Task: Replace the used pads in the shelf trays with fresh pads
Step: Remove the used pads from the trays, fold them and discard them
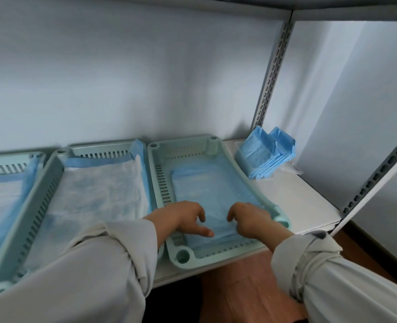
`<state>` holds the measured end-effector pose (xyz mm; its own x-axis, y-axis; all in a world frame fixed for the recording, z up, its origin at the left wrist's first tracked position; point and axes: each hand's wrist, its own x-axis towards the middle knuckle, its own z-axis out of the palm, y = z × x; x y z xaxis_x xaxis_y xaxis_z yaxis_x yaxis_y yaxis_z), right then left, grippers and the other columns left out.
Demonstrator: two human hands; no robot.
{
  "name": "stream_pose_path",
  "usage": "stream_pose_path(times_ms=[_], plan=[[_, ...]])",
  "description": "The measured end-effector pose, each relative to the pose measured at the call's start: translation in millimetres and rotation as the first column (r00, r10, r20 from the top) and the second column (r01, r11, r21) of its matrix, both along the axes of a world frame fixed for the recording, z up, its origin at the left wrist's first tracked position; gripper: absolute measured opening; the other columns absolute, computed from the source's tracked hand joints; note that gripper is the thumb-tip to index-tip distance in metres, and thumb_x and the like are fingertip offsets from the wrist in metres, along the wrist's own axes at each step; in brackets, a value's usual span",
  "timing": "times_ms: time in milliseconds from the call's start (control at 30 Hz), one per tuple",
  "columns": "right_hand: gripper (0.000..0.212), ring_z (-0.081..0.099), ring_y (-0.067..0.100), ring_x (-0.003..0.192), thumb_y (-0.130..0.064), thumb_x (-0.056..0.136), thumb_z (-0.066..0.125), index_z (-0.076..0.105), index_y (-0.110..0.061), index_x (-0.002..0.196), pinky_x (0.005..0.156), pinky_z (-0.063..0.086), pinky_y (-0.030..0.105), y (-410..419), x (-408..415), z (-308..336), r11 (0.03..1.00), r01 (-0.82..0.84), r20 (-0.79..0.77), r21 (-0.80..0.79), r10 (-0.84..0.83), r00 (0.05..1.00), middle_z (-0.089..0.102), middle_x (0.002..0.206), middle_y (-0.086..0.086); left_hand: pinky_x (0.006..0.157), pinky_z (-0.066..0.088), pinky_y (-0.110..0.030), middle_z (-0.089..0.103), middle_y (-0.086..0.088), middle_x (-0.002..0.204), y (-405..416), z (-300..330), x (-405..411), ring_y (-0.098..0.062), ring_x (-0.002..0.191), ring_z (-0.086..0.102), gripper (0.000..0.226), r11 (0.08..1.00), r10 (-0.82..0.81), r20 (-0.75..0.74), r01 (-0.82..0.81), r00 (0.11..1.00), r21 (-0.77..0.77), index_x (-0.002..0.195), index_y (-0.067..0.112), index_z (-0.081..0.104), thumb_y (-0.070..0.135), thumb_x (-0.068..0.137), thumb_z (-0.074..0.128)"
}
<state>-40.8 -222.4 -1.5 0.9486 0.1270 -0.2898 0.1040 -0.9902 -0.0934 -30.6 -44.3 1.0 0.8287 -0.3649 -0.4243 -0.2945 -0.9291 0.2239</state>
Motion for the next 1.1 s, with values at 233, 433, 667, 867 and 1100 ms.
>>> stream_pose_path(times_ms=[233, 433, 667, 867, 1100], plan=[[0.03, 0.055, 0.025, 0.116, -0.019, 0.086, 0.06, 0.057, -0.02, 0.116, 0.093, 0.044, 0.033, -12, 1, 6, 0.994, 0.015, 0.086, -0.108, -0.006, 0.996, 0.056, 0.125, 0.006, 0.087, 0.044, -0.037, 0.047, -0.008, 0.126, -24, -29, -12, -0.027, 0.112, 0.052, 0.058, 0.99, -0.111, 0.141, 0.097, 0.984, 0.105, 0.124, 0.021, 0.047, 0.048, 0.078, 0.069], [0.034, 0.054, 0.027, 0.121, -0.011, 0.09, 0.05, 0.052, -0.014, 0.124, 0.096, 0.043, 0.035, -11, 1, -12, 0.965, -0.001, 0.081, -0.263, 0.023, 0.996, 0.054, 0.131, 0.009, 0.088, 0.047, -0.034, 0.056, -0.009, 0.118, -25, -27, -4, -0.027, 0.104, 0.057, 0.02, 0.99, -0.127, 0.157, 0.116, 0.979, 0.077, 0.107, 0.014, 0.061, 0.024, 0.089, 0.059], [0.031, 0.054, 0.025, 0.121, -0.01, 0.09, 0.051, 0.054, -0.017, 0.12, 0.098, 0.038, 0.033, -31, 11, -9, 0.921, -0.07, 0.128, -0.383, 0.128, 0.983, 0.057, 0.128, 0.005, 0.077, 0.039, -0.024, 0.063, -0.004, 0.108, -7, -12, 7, -0.015, 0.089, 0.053, 0.015, 0.998, -0.04, 0.106, 0.046, 0.994, -0.052, 0.096, 0.017, 0.06, 0.028, 0.088, 0.063], [0.024, 0.059, 0.029, 0.111, -0.016, 0.094, 0.047, 0.057, -0.017, 0.116, 0.092, 0.045, 0.037, -20, 14, -12, 0.964, -0.013, 0.221, -0.265, 0.074, 0.973, 0.06, 0.122, 0.008, 0.078, 0.049, -0.032, 0.06, -0.005, 0.096, -10, 2, -3, -0.022, 0.092, 0.06, 0.021, 0.934, -0.182, 0.098, 0.141, 0.978, 0.329, 0.103, 0.012, 0.06, 0.023, 0.086, 0.059], [0.03, 0.054, 0.027, 0.118, -0.016, 0.089, 0.052, 0.056, -0.017, 0.119, 0.096, 0.044, 0.035, -18, 12, -17, 0.993, 0.043, 0.006, -0.107, -0.042, 0.999, 0.056, 0.127, 0.008, 0.091, 0.044, -0.039, 0.048, -0.009, 0.128, -39, -18, -8, -0.029, 0.115, 0.052, 0.058, 0.977, -0.197, 0.168, 0.179, 0.966, 0.114, 0.129, 0.019, 0.043, 0.047, 0.083, 0.064]])
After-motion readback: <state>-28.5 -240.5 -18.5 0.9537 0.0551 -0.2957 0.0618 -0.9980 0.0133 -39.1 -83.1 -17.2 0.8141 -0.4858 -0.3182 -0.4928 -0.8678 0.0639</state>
